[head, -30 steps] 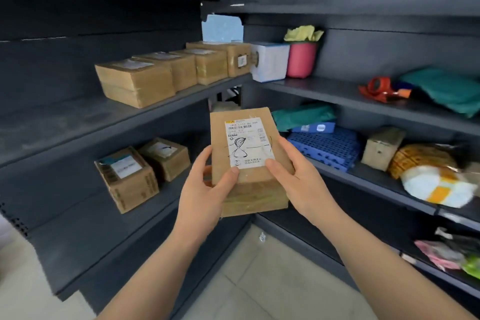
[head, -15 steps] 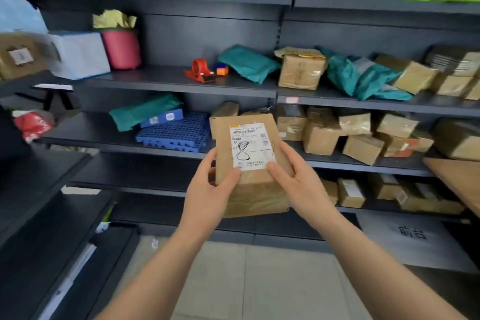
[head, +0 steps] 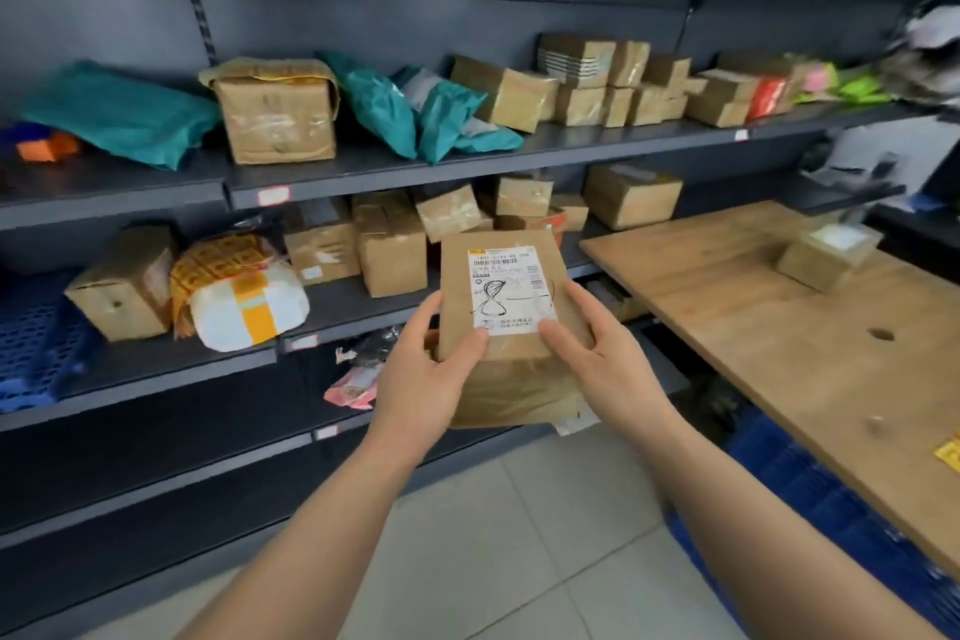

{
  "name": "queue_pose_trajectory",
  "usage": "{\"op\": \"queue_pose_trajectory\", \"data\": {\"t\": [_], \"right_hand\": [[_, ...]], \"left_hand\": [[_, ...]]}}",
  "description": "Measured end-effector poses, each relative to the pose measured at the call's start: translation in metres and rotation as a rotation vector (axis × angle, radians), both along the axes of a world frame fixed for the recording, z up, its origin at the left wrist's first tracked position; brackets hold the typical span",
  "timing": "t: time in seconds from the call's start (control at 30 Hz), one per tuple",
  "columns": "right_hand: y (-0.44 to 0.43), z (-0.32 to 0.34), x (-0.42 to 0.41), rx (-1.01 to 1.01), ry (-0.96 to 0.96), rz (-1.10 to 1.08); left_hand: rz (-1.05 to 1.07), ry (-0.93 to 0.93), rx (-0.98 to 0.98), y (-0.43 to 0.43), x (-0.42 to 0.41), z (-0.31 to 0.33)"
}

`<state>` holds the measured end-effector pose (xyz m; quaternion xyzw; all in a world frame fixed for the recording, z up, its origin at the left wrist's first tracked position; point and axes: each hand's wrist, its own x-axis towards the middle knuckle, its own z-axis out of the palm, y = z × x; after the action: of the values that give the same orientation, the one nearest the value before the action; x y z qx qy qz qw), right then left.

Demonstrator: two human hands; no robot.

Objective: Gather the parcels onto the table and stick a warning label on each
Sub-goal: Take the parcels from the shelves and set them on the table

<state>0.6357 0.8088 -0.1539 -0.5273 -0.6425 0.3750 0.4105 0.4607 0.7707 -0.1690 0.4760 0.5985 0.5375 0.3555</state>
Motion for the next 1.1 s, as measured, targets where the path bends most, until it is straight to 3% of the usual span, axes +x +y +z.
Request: {"op": "queue_pose_trajectory", "data": {"t": [0.63,1.1], "right_hand": [[0.157,0.012,0.183,0.007,0.032,-0.67],[0.219,-0.015,0.357,-0.049,0.027,-0.925]], "left_hand": [[-0.76,0.048,0.038,0.283,0.194,0.014],[-1.006,-0.002,-0.027,0.381,0.395,-0.015]]}}
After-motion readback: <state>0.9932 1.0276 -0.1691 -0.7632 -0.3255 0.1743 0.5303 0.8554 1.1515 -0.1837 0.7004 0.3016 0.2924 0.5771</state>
